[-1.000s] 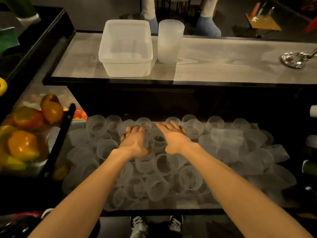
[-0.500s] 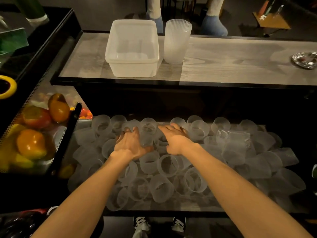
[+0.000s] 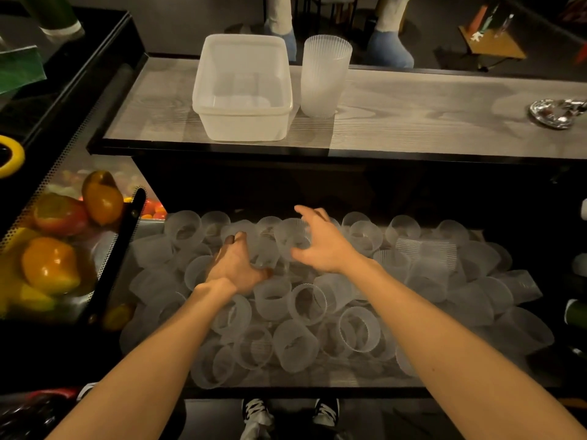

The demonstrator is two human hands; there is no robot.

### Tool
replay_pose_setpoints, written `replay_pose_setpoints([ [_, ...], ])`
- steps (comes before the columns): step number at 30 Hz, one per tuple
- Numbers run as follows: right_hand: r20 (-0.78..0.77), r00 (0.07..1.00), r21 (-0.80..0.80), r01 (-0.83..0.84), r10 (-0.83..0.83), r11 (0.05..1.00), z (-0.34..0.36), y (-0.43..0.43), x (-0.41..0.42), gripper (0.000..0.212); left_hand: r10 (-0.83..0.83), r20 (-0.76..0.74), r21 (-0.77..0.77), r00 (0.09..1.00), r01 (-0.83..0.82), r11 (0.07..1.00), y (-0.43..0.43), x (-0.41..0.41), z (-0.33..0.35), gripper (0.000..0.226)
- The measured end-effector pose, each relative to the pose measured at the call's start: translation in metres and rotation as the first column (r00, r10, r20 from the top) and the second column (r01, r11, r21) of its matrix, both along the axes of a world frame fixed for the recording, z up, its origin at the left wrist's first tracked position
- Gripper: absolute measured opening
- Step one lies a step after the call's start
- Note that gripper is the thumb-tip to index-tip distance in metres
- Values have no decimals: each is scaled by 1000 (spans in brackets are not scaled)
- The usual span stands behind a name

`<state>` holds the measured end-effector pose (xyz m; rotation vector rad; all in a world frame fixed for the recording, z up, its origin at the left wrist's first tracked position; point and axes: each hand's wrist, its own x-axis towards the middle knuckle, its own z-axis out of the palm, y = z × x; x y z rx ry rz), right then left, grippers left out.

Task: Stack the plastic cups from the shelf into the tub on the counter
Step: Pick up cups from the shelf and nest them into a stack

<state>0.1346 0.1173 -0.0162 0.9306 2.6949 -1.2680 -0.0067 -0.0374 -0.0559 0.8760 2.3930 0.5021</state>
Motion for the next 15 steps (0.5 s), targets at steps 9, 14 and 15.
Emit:
replay_pose_setpoints([
  [9, -103, 992, -19, -74, 71, 997, 3, -14, -12, 95, -46, -5, 128, 999, 46, 991, 8, 3, 2, 87],
  [14, -92, 993, 3, -69, 69, 998, -3, -18, -14, 94, -47, -1, 181, 999, 46, 982, 7, 5, 0, 82],
  [15, -96, 993, -6, -67, 66, 998, -3, -19, -14, 94, -51, 3, 194, 999, 49, 980, 6, 5, -2, 83],
])
